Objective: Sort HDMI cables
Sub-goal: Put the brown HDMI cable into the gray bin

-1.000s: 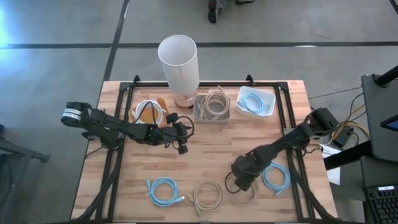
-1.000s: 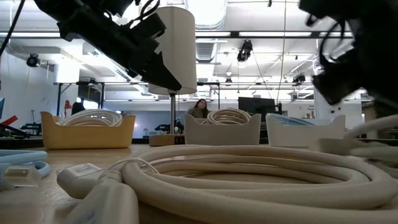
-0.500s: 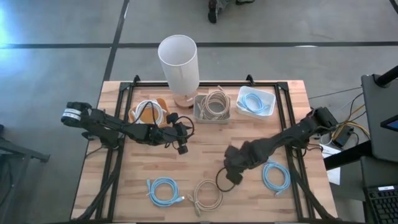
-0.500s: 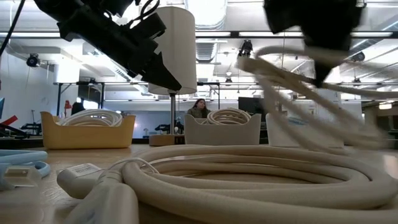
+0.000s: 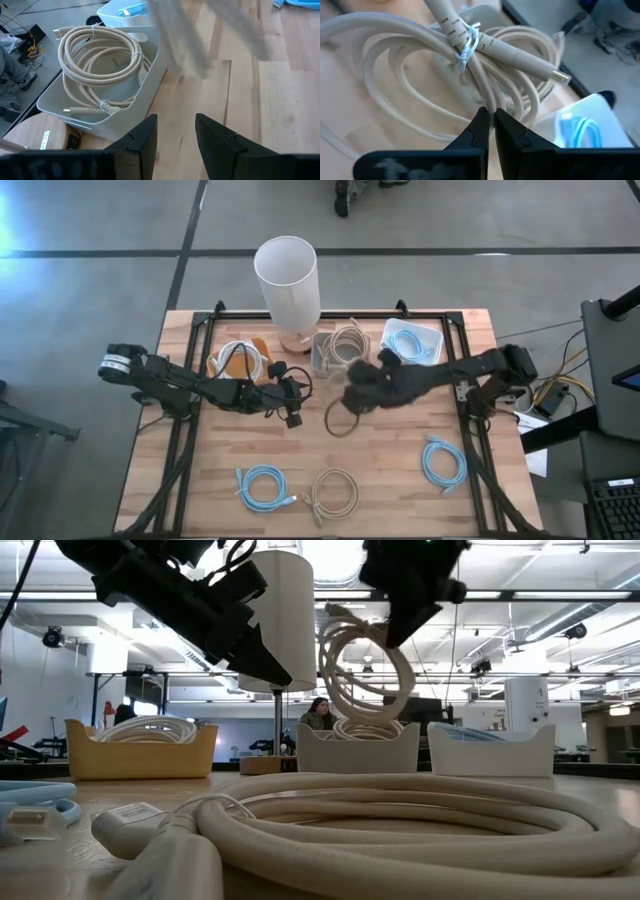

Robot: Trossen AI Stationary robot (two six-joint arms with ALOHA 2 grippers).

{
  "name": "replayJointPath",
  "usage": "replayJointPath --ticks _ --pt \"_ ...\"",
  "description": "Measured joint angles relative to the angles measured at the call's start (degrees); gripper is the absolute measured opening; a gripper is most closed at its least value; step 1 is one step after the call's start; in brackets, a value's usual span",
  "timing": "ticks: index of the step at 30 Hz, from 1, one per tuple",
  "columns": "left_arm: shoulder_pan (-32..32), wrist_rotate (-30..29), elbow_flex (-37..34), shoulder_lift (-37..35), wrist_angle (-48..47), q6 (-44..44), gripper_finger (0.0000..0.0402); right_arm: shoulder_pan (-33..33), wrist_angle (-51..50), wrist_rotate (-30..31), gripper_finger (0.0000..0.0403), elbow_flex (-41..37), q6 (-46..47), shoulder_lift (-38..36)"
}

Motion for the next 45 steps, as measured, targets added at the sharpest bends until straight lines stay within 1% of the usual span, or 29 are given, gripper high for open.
replayJointPath --ticks 7,11,16,28,30,31,33,37,41,45 --pt "0.00 0.00 0.00 0.00 0.00 1.41 0.0140 -9.87 7.41 0.00 0.0013 -0.48 -6.64 -0.02" --pt "0.01 0.00 0.00 0.00 0.00 1.71 0.0140 -14.99 10.73 -0.72 0.0013 -0.89 -7.85 0.68" --pt "0.00 0.00 0.00 0.00 -0.29 2.05 0.0140 -19.49 10.89 -9.10 0.0013 -1.03 -7.32 2.68" --pt "0.01 0.00 0.00 0.00 -0.55 3.21 0.0140 -20.08 11.19 -9.09 0.0013 -0.67 -8.57 3.32" --pt "0.00 0.00 0.00 0.00 -0.55 3.21 0.0140 -20.75 11.60 -7.37 0.0013 -1.17 -8.09 3.42" --pt "0.00 0.00 0.00 0.00 -0.55 3.21 0.0140 -21.28 11.68 -6.06 0.0013 -1.47 -6.98 3.62" --pt "0.00 0.00 0.00 0.00 -0.55 3.21 0.0140 -22.49 12.89 -5.36 0.0013 -2.30 -4.24 4.25" --pt "0.02 0.00 0.00 0.00 -0.63 3.21 0.0140 -23.88 14.21 -7.28 0.0013 -3.07 -4.33 6.81" --pt "0.02 0.02 0.00 0.00 -0.96 3.19 0.0140 -23.77 14.66 -7.44 0.0013 -3.07 -6.32 9.32" --pt "0.02 0.00 0.00 0.00 -0.94 3.19 0.0140 -23.85 14.62 -7.52 0.0013 -3.09 -6.45 10.48"
